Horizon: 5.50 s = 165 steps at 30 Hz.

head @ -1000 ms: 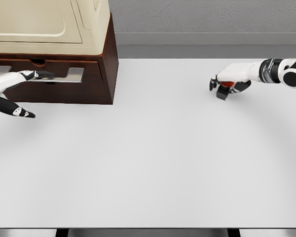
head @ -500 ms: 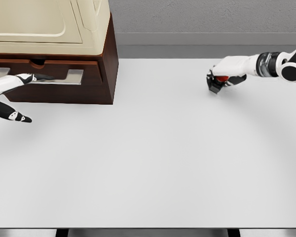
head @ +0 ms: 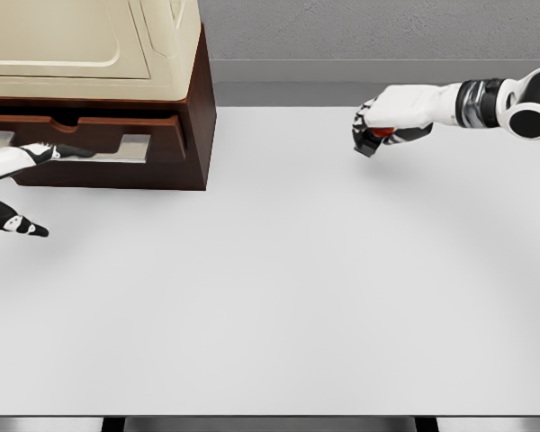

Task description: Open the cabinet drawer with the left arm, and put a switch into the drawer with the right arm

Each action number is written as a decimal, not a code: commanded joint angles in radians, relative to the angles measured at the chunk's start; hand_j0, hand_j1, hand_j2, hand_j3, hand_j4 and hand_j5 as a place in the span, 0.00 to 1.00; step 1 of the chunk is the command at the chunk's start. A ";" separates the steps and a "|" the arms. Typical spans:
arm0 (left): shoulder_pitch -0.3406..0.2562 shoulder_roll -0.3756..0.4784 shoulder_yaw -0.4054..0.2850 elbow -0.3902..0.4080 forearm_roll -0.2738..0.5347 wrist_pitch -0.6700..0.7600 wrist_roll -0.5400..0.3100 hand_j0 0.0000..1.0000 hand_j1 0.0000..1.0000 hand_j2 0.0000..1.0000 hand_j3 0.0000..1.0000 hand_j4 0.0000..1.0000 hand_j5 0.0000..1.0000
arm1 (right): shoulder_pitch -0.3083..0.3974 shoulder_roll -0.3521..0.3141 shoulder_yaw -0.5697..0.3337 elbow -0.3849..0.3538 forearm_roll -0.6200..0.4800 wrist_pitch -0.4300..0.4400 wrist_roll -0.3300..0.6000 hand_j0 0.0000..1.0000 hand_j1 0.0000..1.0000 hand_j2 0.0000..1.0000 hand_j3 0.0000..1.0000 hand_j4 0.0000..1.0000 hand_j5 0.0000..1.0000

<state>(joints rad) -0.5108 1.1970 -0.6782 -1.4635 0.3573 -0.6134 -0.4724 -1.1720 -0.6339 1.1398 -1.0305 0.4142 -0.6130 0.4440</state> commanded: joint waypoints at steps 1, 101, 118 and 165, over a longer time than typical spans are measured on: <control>0.000 0.022 0.002 -0.023 0.025 0.002 0.000 1.00 1.00 1.00 1.00 1.00 1.00 | 0.000 -0.030 -0.002 -0.065 -0.024 0.002 -0.005 0.52 0.52 0.52 0.52 0.52 0.52; 0.155 0.199 0.011 -0.161 0.104 0.002 -0.005 1.00 1.00 1.00 1.00 1.00 1.00 | -0.172 0.005 0.008 -0.499 -0.379 0.002 0.004 0.52 0.52 0.52 0.52 0.52 0.52; 0.143 0.188 0.019 -0.161 0.109 0.002 0.014 0.89 0.89 0.89 0.89 0.89 0.89 | -0.175 0.066 0.012 -0.487 -0.376 0.002 0.030 0.52 0.52 0.52 0.52 0.52 0.52; 0.153 0.268 0.106 -0.265 0.157 0.002 0.032 0.77 0.77 0.77 0.77 0.77 0.77 | -0.284 0.401 0.055 -0.223 -0.364 0.002 0.087 0.52 0.52 0.52 0.52 0.52 0.52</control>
<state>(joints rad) -0.3574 1.4627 -0.5736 -1.7154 0.5063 -0.6130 -0.4407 -1.4573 -0.2484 1.1931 -1.2754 0.0553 -0.6136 0.5307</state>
